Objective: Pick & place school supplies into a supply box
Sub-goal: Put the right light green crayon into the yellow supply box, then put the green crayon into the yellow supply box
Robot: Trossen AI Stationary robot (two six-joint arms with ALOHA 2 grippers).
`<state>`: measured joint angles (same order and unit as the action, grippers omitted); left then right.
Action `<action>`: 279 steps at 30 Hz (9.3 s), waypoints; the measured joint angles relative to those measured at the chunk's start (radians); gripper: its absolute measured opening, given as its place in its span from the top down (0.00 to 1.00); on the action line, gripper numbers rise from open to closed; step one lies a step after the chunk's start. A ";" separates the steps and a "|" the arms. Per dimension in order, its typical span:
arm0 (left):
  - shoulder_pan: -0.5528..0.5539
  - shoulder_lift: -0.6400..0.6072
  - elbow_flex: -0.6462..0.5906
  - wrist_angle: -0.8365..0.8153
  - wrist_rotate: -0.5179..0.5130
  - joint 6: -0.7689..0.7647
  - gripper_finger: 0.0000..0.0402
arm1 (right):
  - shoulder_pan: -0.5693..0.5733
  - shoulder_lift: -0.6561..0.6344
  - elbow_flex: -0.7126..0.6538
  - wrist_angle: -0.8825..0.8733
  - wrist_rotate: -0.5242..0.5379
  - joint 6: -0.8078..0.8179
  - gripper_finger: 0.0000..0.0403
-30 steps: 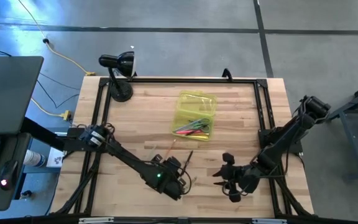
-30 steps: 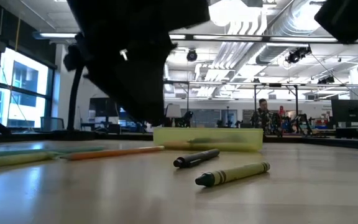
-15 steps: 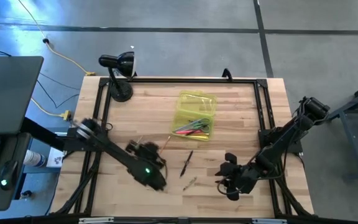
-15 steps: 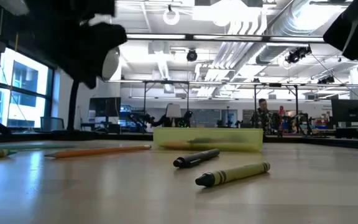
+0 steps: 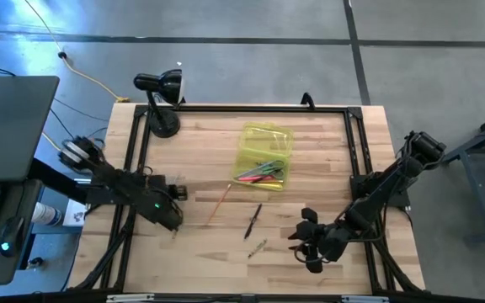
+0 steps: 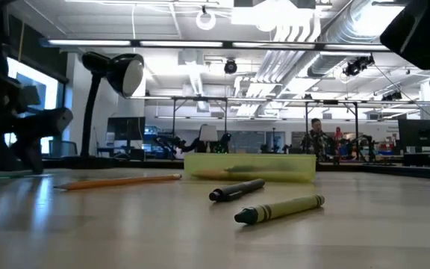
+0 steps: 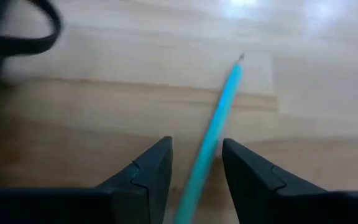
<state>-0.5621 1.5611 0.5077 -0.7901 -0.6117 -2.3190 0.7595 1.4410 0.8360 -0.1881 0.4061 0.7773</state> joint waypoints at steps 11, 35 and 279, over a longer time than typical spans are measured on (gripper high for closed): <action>0.032 0.000 0.136 0.074 -0.020 0.127 0.55 | -0.016 -0.001 0.001 0.024 0.003 -0.041 0.69; 0.032 0.002 0.148 0.728 -0.139 0.950 0.55 | -0.013 -0.001 0.001 0.028 0.003 -0.045 0.69; 0.032 0.002 0.147 1.072 -0.155 1.110 0.55 | -0.857 0.131 -0.270 0.634 -0.287 -0.720 0.99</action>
<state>-0.5301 1.5631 0.6552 0.2823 -0.7670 -1.2087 -0.0971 1.5723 0.5661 0.4462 0.1194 0.0573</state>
